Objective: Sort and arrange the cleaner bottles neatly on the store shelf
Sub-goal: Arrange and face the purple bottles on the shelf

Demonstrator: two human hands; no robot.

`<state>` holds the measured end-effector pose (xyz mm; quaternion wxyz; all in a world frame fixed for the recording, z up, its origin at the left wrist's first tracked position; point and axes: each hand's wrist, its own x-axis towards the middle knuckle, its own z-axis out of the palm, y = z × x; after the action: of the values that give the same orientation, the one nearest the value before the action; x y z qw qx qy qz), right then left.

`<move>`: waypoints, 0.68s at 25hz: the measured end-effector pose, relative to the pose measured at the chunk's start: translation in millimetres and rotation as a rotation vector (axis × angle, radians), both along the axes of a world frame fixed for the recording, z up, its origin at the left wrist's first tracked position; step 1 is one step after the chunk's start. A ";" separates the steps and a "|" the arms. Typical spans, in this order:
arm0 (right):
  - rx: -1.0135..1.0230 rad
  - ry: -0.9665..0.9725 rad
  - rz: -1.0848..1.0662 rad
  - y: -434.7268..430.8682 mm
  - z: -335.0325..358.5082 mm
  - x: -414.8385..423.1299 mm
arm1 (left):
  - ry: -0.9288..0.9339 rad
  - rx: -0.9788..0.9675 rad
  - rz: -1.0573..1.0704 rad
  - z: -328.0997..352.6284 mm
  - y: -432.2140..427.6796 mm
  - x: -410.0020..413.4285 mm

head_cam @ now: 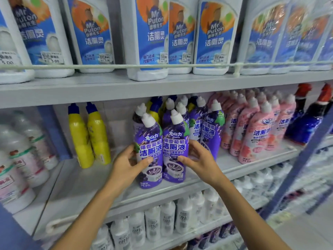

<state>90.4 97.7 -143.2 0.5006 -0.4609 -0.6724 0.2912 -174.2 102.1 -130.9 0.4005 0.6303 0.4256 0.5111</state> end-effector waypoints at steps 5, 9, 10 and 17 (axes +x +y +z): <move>0.028 -0.047 -0.079 0.1 4.0 60.2 | 0.013 -0.016 -0.048 -5.5 11.2 63.0; 0.062 -0.068 -0.166 5.7 3.7 81.5 | 0.084 -0.014 0.003 -6.7 18.2 98.0; 0.073 -0.069 -0.184 7.0 2.4 82.1 | 0.095 -0.017 0.018 -6.8 19.4 101.6; 0.079 -0.100 -0.251 -2.3 6.2 73.2 | 0.081 -0.089 0.015 -3.7 21.7 96.7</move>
<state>163.6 95.4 -137.0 0.5166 -0.5352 -0.6447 0.1761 -77.5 123.7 -134.6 0.4066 0.6290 0.4684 0.4687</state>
